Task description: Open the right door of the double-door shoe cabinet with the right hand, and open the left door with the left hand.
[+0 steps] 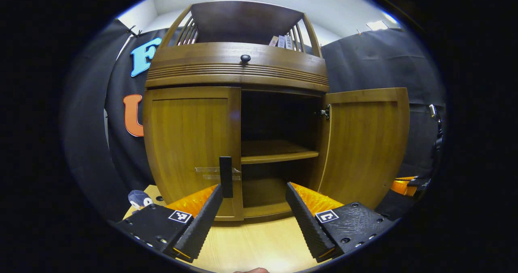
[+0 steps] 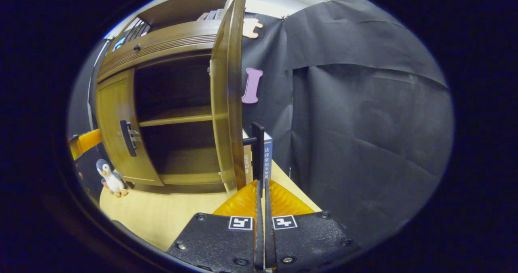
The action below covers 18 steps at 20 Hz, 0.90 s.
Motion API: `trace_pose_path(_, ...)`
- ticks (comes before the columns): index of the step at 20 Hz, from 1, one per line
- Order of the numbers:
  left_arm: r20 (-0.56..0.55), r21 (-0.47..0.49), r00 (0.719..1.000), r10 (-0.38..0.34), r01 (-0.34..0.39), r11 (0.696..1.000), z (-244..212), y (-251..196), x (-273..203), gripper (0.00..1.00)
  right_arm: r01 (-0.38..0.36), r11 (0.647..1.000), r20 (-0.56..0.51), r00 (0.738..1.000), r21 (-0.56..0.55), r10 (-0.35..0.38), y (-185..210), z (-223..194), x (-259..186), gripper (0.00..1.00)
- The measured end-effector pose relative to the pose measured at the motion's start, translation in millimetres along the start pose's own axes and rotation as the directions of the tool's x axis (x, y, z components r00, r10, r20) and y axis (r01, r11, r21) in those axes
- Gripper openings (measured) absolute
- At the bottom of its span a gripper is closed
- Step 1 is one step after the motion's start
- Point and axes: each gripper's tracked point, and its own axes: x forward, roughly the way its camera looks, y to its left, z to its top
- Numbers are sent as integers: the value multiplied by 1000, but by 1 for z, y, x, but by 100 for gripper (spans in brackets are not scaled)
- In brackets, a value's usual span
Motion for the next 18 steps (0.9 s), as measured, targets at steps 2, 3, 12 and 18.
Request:
trace_pose_path(2,-2,10,1000,5,-5,1000,-1,3,6,95,22,1000,1,1000,23,-22,-12,1,-1,5)
trace_pose_path(3,-4,12,1000,8,-8,1000,-1,6,10,95,46,999,-10,999,30,-45,-19,-1,-1,5)
trace_pose_path(12,-60,-20,996,65,-66,998,-19,40,61,95,217,973,-60,975,83,-213,-62,-12,-6,22)
trace_pose_path(18,-75,-30,991,112,-114,993,-26,56,100,95,192,970,-31,981,150,-190,-58,-7,-15,46)
